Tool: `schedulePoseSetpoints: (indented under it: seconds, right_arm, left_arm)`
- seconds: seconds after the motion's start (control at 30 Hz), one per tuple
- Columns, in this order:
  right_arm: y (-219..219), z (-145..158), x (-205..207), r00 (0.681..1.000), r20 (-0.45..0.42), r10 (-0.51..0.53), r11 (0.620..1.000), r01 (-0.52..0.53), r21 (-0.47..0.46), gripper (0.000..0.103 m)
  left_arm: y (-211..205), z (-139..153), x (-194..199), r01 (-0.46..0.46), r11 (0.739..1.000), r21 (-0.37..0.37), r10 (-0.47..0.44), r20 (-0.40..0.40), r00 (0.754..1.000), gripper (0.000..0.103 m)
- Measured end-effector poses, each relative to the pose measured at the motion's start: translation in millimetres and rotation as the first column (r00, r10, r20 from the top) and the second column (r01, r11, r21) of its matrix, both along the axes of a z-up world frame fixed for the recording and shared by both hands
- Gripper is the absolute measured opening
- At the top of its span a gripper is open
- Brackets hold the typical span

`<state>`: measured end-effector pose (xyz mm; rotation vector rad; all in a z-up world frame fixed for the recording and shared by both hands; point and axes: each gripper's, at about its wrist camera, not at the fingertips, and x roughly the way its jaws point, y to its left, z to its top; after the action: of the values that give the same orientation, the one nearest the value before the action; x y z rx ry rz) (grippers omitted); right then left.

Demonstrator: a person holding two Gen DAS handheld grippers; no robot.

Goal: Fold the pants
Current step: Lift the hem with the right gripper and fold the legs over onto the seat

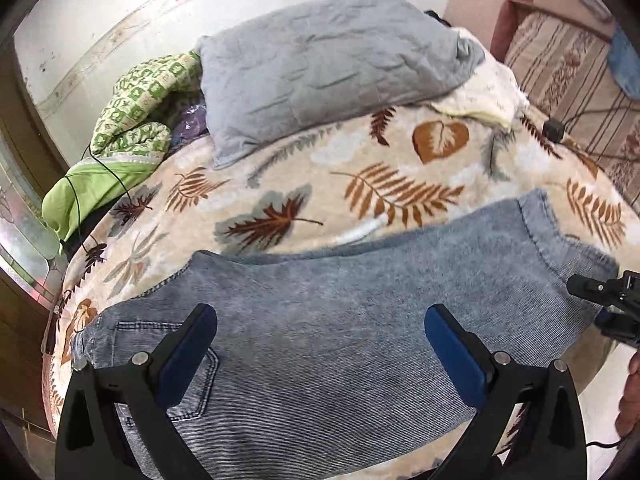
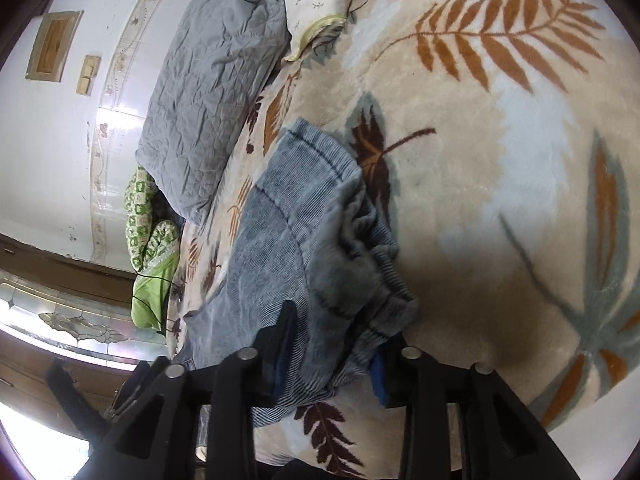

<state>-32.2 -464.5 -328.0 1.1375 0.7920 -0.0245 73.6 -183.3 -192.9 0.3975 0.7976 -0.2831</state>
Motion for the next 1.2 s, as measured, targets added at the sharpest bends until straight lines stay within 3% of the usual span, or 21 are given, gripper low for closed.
schedulePoseSetpoints:
  seconds: [0.07,0.27,0.4,0.43,0.53,0.57,0.6,0.63,0.7,0.8,0.93,1.03,1.2]
  right_arm:
    - [2,2,-2,1.000,0.025,-0.009,1.000,0.009,0.007,0.059]
    - [3,2,-2,1.000,0.023,-0.006,1.000,0.006,-0.007,0.059]
    - [4,2,-1,0.999,0.033,0.006,1.000,-0.005,-0.027,0.059]
    - [5,2,0,0.999,0.032,0.008,0.999,-0.007,-0.036,0.057]
    - [3,0,2,1.000,-0.012,-0.009,0.997,0.008,-0.080,0.028]
    - [1,-1,3,1.000,-0.015,-0.014,0.997,0.013,-0.075,0.024]
    - [0,-2,3,1.000,-0.013,-0.021,0.998,0.020,-0.068,0.022]
    - [0,-2,4,1.000,-0.015,-0.025,0.998,0.024,-0.064,0.020]
    - [1,3,6,1.000,-0.021,-0.022,0.995,0.020,-0.096,0.017]
    - [6,25,10,1.000,-0.003,-0.013,0.986,0.013,-0.169,0.015]
    - [19,59,21,0.999,0.024,0.027,0.967,-0.020,-0.254,0.015]
    - [40,90,36,0.994,0.047,0.094,0.943,-0.074,-0.325,0.015]
    - [105,130,74,0.966,0.033,0.257,0.864,-0.215,-0.455,0.015]
  left_arm:
    - [2,2,1,0.000,1.000,-0.007,0.000,0.000,1.000,0.103]
    - [3,-8,7,-0.006,1.000,-0.006,0.005,-0.029,1.000,0.103]
    - [0,-36,20,-0.016,1.000,0.009,0.017,-0.120,0.993,0.103]
    - [0,-45,25,-0.024,0.999,0.022,0.027,-0.150,0.988,0.103]
    - [3,-77,39,-0.056,0.997,0.045,0.065,-0.249,0.966,0.103]
    - [5,-89,43,-0.062,0.996,0.061,0.077,-0.288,0.954,0.103]
    - [9,-94,46,-0.074,0.997,0.030,0.080,-0.311,0.947,0.103]
    - [13,-92,48,-0.092,0.996,-0.002,0.086,-0.320,0.944,0.103]
    - [14,-89,49,-0.096,0.995,0.005,0.092,-0.336,0.937,0.103]
    - [20,-77,46,-0.105,0.994,0.025,0.107,-0.293,0.950,0.103]
    - [44,-55,46,-0.147,0.989,-0.018,0.136,-0.285,0.949,0.103]
    - [69,-37,47,-0.181,0.982,-0.047,0.164,-0.256,0.953,0.103]
    - [115,-8,46,-0.249,0.966,-0.076,0.230,-0.194,0.954,0.103]
